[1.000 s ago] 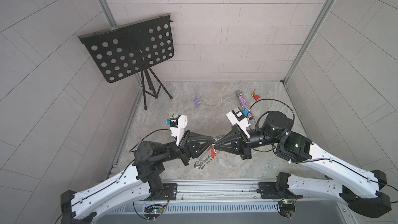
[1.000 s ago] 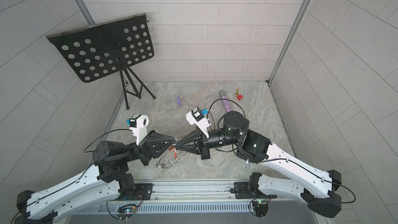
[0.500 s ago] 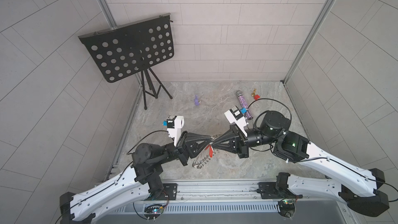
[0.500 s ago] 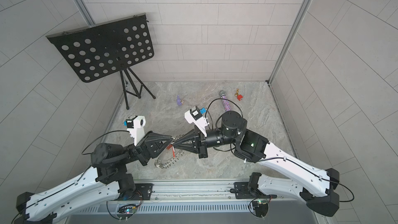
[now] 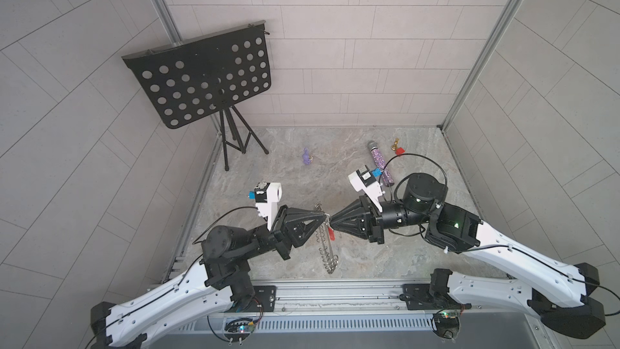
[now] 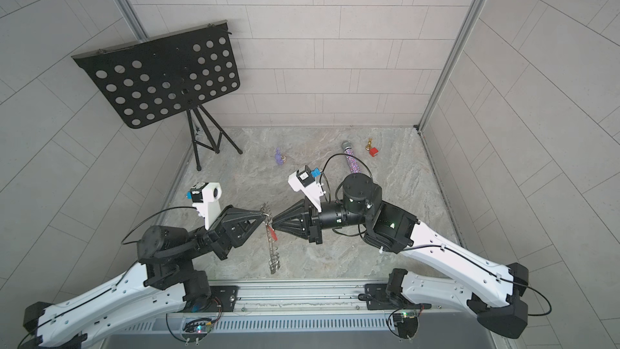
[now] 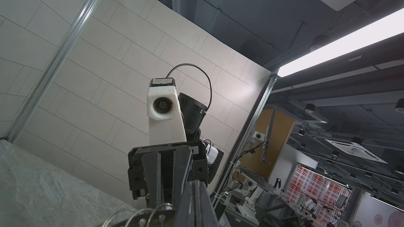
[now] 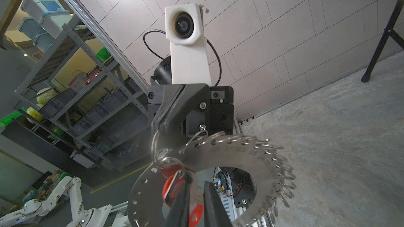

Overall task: Attach keys to a key ring
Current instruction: Adjust the key on the keyring.

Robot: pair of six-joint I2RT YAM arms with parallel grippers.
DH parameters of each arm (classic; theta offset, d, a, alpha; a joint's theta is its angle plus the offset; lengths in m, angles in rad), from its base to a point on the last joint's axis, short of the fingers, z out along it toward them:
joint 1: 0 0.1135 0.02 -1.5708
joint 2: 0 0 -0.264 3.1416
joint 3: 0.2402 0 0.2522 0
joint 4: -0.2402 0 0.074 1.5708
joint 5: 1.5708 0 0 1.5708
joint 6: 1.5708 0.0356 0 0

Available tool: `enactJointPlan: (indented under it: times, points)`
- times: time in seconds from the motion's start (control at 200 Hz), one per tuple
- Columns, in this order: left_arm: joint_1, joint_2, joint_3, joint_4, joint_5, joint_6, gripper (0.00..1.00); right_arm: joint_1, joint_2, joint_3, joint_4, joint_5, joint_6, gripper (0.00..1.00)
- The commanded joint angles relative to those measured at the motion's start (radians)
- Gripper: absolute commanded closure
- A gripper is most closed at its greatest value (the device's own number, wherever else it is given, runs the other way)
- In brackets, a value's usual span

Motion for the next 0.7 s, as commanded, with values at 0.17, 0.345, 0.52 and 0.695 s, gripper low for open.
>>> enactJointPlan:
  times: [0.17,0.345,0.52,0.695]
  points:
    - [-0.005,-0.025,0.025,-0.032,-0.044,0.073,1.00,-0.002,-0.048,0.013,-0.085,0.057,-0.064,0.58]
    - [-0.006,-0.035,0.032,-0.080,-0.049,0.103,1.00,-0.002,-0.085,0.029,-0.174,0.099,-0.115,0.50]
    - [-0.005,-0.030,0.032,-0.103,-0.048,0.109,1.00,-0.002,-0.088,0.063,-0.206,0.100,-0.134,0.49]
    - [-0.007,-0.015,0.034,-0.111,-0.032,0.102,1.00,-0.002,-0.051,0.095,-0.209,0.083,-0.142,0.61]
